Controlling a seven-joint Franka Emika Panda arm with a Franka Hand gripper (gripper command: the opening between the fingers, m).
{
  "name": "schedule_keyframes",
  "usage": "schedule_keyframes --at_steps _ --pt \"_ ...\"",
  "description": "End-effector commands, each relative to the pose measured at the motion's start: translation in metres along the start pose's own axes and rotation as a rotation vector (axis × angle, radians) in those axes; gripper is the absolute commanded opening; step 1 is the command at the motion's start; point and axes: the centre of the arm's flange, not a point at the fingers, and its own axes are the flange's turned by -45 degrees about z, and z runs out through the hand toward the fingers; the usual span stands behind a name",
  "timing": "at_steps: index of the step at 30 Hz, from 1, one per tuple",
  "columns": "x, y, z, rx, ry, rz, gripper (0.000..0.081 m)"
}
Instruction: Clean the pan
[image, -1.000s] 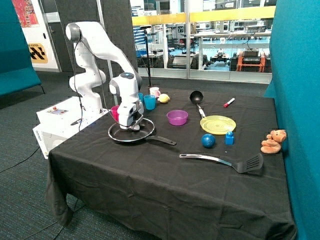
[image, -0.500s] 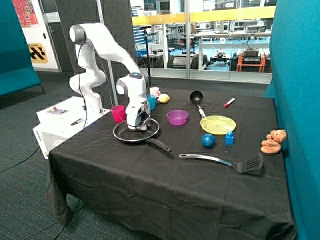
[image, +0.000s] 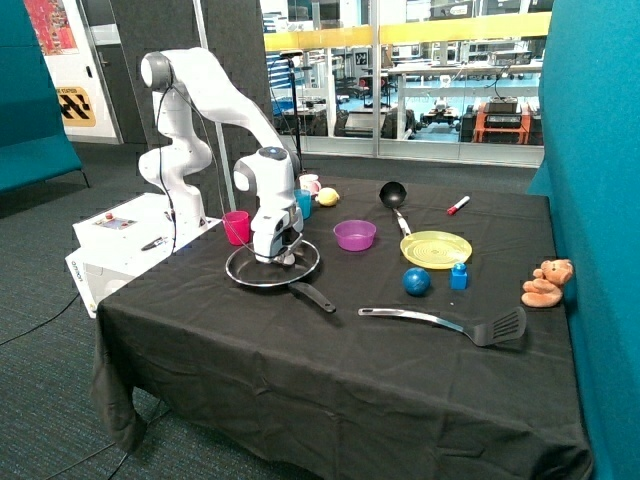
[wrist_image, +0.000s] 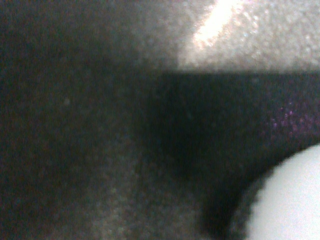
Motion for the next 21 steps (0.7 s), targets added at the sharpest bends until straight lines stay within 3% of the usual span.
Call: schedule_keyframes --at_steps 1,21 --pt "0.001 0.016 -0.003 0.0055 -0.0002 0.028 0.0000" --pt "0.027 -0.011 -0.034 0.0055 0.0000 -0.042 0.0000"
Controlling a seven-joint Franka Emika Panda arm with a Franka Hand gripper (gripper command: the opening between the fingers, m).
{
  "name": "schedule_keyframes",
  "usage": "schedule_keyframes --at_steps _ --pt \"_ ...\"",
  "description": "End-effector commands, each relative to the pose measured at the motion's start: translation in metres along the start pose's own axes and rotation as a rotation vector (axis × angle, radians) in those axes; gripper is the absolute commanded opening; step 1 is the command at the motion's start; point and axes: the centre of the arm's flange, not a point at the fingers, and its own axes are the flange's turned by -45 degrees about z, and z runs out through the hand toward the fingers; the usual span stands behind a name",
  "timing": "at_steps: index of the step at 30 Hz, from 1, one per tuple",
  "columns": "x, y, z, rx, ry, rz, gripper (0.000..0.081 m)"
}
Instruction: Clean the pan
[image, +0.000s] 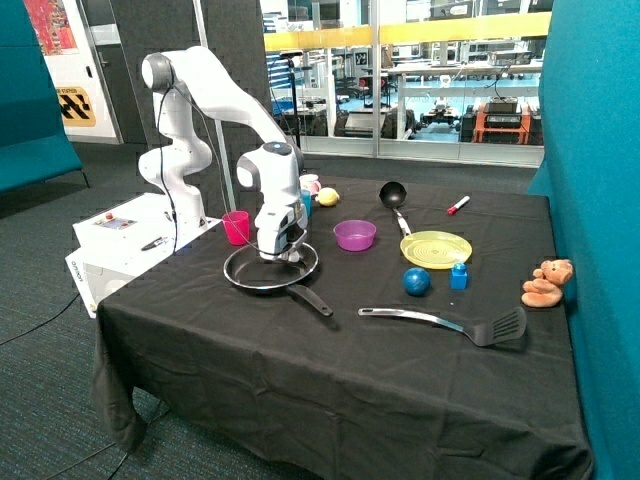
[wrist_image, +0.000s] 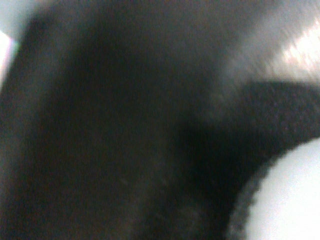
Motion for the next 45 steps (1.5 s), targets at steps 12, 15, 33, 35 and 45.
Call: schedule_keyframes --at_steps 12,15,33,35,45 --pt "0.008 -0.018 -0.044 -0.0026 0.0009 -0.055 0.0000" --pt "0.006 -0.021 -0.051 -0.0026 0.0009 -0.063 0.0000" --pt "-0.010 -0.023 -0.101 -0.0026 0.0009 -0.098 0.0000" --pt "-0.010 -0.024 -0.102 -0.0026 0.0009 -0.105 0.0000" --pt "-0.007 -0.026 -0.107 -0.0027 0.0008 -0.119 0.0000"
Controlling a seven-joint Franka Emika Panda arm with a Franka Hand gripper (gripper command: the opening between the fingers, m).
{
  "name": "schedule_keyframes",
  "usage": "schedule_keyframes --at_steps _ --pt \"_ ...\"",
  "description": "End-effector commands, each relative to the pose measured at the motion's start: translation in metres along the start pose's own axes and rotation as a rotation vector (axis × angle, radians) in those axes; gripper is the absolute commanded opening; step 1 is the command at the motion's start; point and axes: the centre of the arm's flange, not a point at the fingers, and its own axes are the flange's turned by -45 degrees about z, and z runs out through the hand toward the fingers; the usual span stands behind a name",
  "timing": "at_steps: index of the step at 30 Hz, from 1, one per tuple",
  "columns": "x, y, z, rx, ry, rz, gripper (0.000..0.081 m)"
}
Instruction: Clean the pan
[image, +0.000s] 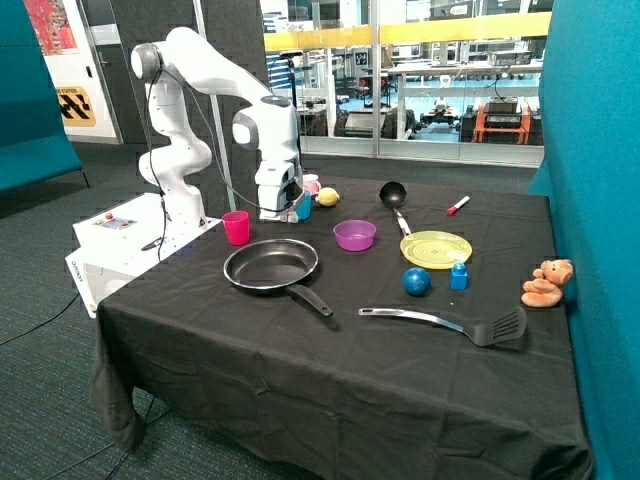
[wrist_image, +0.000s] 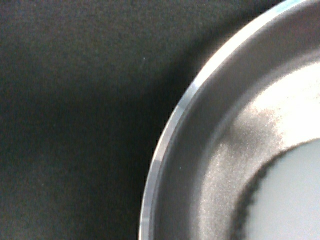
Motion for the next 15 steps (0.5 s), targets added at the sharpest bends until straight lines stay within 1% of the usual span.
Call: schedule_keyframes --at_steps 1,9,15 --pt "0.0014 -0.0009 -0.0085 0.0007 -0.0011 -0.017 0.0000" --pt "0.0041 0.0006 -0.0074 0.0007 -0.0011 -0.035 0.0000" --pt "0.0092 -0.0051 -0.0082 0.0007 -0.0011 -0.058 0.0000"
